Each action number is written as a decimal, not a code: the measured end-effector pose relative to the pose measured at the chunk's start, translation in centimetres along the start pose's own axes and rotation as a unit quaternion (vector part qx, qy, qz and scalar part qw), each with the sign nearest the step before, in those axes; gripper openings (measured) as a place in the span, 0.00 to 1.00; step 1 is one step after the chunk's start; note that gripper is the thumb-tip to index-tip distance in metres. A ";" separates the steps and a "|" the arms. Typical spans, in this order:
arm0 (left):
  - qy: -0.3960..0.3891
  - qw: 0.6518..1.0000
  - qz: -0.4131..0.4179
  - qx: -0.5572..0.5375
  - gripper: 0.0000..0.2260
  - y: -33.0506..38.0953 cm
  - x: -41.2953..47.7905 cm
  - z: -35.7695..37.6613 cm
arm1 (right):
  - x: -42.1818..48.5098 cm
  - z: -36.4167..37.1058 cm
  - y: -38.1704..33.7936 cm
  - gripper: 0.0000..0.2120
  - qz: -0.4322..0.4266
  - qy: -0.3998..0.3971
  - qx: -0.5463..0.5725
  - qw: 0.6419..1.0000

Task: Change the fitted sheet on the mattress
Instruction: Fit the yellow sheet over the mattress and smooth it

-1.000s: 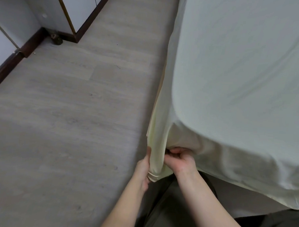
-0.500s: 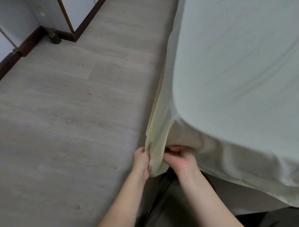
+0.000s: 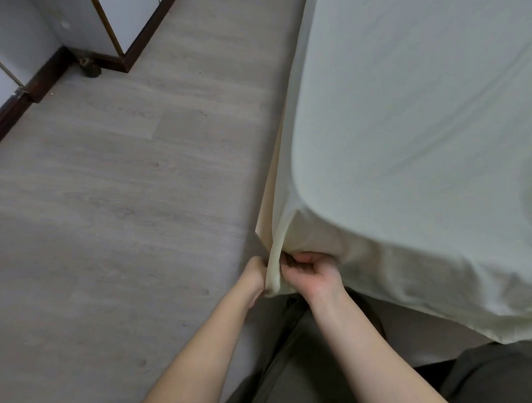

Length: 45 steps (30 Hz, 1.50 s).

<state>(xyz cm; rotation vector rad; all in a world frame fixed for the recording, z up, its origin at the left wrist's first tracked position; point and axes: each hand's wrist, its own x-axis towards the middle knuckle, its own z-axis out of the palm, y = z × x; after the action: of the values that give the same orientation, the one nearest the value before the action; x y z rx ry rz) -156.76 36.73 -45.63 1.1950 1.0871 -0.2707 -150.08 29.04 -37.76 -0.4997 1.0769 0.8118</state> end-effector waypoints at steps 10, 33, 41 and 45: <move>-0.112 0.972 0.185 -0.094 0.37 -4.0 -5.6 -1.5 | 0.1 -6.7 -5.2 0.04 -0.042 0.054 -0.244 0.967; 0.117 0.942 -0.033 -0.313 0.07 0.0 -2.5 -1.0 | -1.5 -8.8 -7.5 0.07 -0.086 -0.031 -0.113 0.989; 0.222 0.934 0.171 -0.222 0.07 -1.6 -4.3 0.4 | -2.4 -6.4 -4.8 0.11 -0.085 -0.047 -0.058 0.994; 0.148 0.946 0.166 -0.238 0.15 -1.0 -5.2 1.1 | -2.2 -5.6 -5.0 0.10 -0.052 -0.038 -0.050 0.997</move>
<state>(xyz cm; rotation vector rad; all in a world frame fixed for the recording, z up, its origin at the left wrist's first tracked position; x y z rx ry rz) -159.48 33.58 -42.15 0.9725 1.1030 0.4272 -149.89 21.18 -38.17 -0.5994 0.9359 0.7900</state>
